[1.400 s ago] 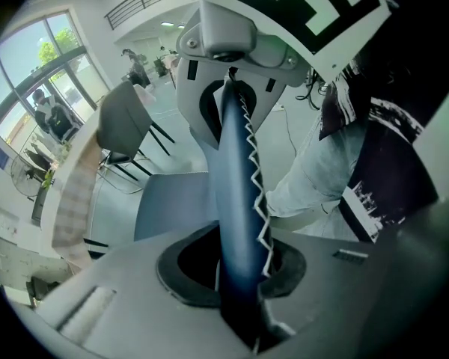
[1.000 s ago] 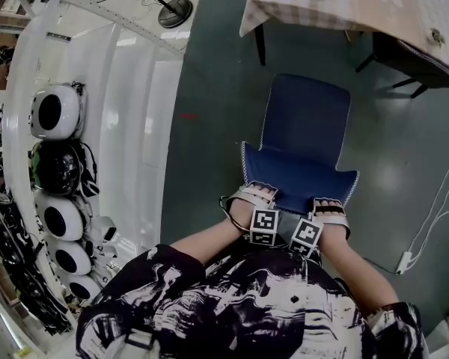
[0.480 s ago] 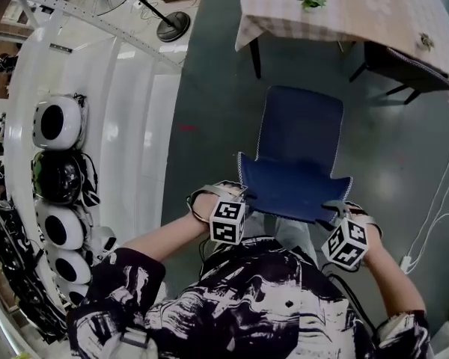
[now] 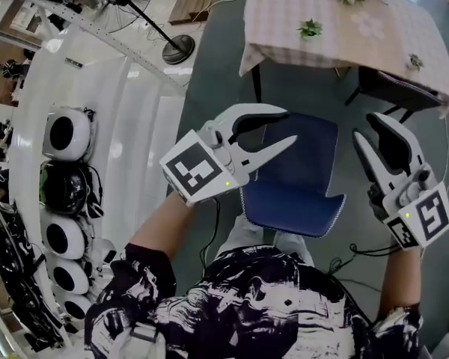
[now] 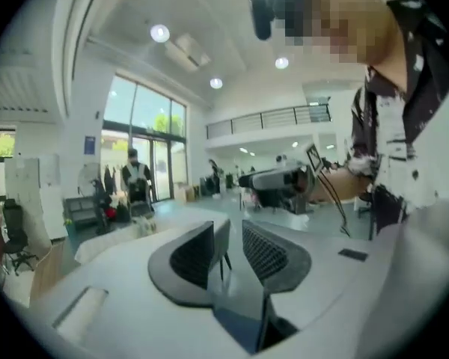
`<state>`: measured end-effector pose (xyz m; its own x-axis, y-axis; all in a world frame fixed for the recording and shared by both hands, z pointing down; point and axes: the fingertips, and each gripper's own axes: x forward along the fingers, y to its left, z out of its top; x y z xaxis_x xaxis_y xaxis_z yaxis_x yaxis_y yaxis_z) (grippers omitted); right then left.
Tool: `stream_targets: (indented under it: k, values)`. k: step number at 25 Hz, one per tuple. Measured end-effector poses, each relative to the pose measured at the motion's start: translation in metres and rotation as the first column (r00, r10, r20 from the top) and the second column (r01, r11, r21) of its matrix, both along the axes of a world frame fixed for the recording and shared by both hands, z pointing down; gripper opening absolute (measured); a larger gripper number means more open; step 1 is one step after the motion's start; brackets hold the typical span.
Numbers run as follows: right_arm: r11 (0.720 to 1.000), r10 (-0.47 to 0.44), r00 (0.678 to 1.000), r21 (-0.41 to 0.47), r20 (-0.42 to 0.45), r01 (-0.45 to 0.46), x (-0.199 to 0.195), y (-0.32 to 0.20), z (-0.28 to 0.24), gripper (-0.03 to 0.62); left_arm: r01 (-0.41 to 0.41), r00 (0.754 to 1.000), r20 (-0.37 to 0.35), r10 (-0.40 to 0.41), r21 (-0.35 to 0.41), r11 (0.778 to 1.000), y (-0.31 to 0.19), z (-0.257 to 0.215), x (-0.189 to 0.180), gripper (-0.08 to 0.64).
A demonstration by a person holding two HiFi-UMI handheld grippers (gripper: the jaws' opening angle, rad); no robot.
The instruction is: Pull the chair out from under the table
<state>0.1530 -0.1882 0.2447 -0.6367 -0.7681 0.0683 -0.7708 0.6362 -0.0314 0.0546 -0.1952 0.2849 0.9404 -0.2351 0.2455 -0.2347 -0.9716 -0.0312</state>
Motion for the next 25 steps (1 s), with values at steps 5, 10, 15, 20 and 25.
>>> stream_targets:
  k: [5, 10, 15, 20, 25]
  values:
    - [0.981, 0.131, 0.991, 0.140, 0.030, -0.134, 0.010, -0.040, -0.040, 0.122, 0.051, 0.972, -0.232, -0.037, 0.054, 0.997, -0.053, -0.075, 0.018, 0.109]
    - [0.971, 0.193, 0.980, 0.138, 0.042, -0.197, 0.007, -0.056, -0.033, 0.093, 0.048, 0.971, -0.237, -0.028, 0.081, 0.996, -0.064, -0.077, 0.031, 0.067]
    - [0.961, 0.237, 0.971, 0.136, 0.031, -0.239, 0.003, -0.064, -0.030, 0.040, 0.064, 0.971, -0.232, -0.048, 0.060, 0.996, -0.065, -0.065, 0.033, 0.025]
    - [0.956, 0.261, 0.965, 0.139, 0.003, -0.259, -0.002, -0.071, -0.024, 0.007, 0.133, 0.955, -0.270, -0.122, 0.024, 0.991, -0.072, -0.057, 0.027, 0.005]
    - [0.951, 0.283, 0.959, 0.132, 0.001, -0.281, -0.003, -0.073, -0.019, 0.005, 0.158, 0.948, -0.282, -0.147, 0.018, 0.987, -0.075, -0.058, 0.023, 0.005]
